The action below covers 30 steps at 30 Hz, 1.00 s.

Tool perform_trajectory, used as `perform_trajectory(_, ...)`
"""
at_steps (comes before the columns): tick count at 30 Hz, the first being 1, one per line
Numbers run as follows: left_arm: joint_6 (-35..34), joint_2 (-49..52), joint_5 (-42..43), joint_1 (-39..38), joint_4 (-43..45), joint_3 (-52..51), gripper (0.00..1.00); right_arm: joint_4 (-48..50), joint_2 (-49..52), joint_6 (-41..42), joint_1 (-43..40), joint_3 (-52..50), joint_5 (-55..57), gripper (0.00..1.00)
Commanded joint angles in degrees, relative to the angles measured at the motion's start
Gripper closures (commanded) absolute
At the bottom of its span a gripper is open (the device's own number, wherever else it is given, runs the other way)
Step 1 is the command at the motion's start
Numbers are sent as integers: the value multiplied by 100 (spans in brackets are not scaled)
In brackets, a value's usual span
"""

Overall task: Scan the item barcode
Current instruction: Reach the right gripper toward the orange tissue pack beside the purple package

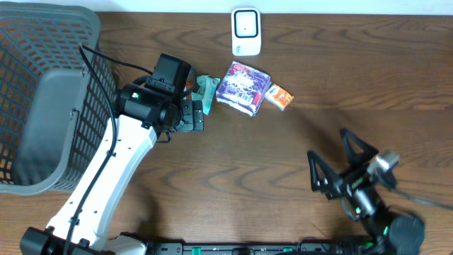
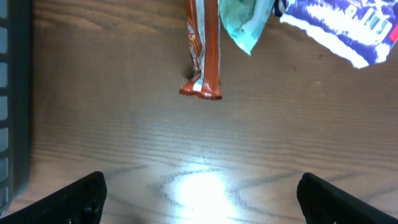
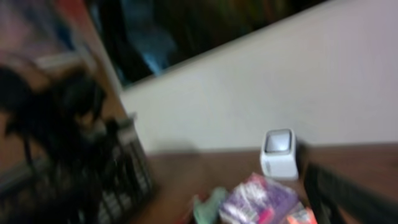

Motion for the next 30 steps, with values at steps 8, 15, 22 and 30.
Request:
perform_trajectory(8,31,39,11,28,-13,17,2,-4819,5692,-2645,2,5302,-105,1)
perform_trajectory(15,31,39,13,28,-13,17,2,-5359,8035,-2863,50,7005,-1049,5)
perform_trajectory(22,31,39,13,28,-13,17,2,-5320,9171,-3807,1252,7005,2382,20)
perform_trajectory(30,31,39,13,28,-13,17,2,-5036,10419,-4098,1779,7005,3952,36)
